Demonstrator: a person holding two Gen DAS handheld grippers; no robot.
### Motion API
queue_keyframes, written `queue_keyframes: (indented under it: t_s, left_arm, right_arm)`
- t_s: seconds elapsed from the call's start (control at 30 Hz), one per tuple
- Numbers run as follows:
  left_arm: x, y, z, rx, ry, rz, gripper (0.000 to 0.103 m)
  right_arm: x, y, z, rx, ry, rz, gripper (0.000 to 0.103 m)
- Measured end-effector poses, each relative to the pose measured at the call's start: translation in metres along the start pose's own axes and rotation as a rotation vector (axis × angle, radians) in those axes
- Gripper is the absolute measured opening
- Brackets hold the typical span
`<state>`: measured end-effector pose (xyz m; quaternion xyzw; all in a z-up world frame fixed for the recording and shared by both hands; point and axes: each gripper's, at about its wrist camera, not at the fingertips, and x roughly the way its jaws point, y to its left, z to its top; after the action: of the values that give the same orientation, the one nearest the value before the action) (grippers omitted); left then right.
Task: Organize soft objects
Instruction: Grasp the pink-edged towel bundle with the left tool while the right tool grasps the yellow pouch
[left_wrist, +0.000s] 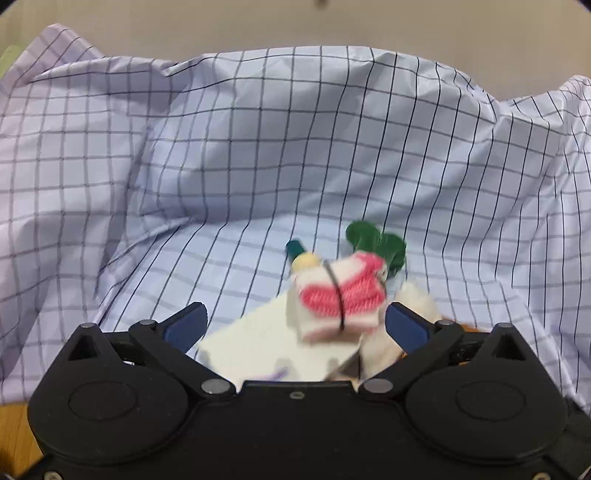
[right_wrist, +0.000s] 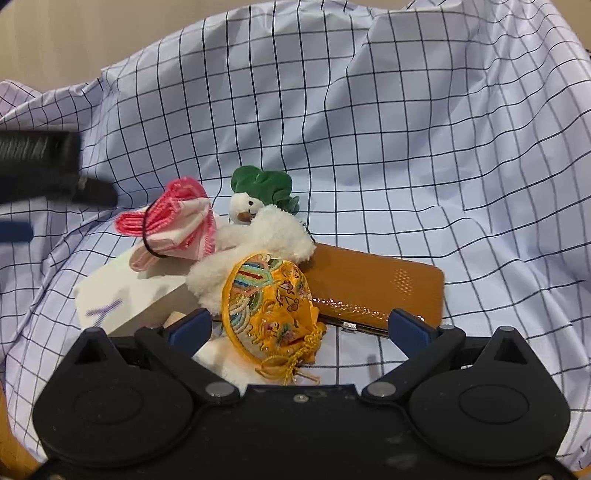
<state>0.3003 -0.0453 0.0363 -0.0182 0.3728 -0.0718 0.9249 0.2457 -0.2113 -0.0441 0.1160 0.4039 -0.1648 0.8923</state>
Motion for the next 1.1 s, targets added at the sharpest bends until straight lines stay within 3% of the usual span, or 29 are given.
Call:
queue_keyframes:
  t_s: [0.27,0.6,0.7,0.77,0.8,0.87,0.97,1.1]
  left_arm:
    - [0.034,-0.019,0.014,0.018,0.002,-0.005,0.099]
    - [0.080,-0.035,0.011,0.025,0.074,0.009,0.099]
    - [0.088,-0.032,0.011,0.004,0.086,-0.018,0.099]
    - [0.090,-0.031,0.011,-0.010,0.088,-0.044,0.094]
    - [0.091,-0.030,0.011,-0.014,0.093,-0.052,0.083]
    - [0.091,-0.028,0.011,-0.016,0.100,-0.071,0.072]
    - [0.088,-0.024,0.011,-0.020,0.092,-0.090,0.070]
    - [0.077,-0.018,0.012,-0.045,0.071,-0.117,0.069]
  right_arm:
    - [0.021,0.005,-0.004,-0.021,-0.004,0.004,0.102]
    - [0.031,0.008,-0.010,-0.042,-0.005,-0.010,0.102]
    - [0.031,0.009,-0.011,-0.054,-0.017,-0.019,0.101]
    - [0.030,0.009,-0.011,-0.056,-0.022,-0.016,0.095]
    - [0.030,0.009,-0.011,-0.054,-0.023,-0.012,0.094]
    - [0.029,0.009,-0.011,-0.050,-0.030,0.005,0.077]
    - [0.025,0.012,-0.010,-0.060,-0.035,0.033,0.054]
    - [0.021,0.014,-0.009,-0.063,-0.047,0.016,0.053]
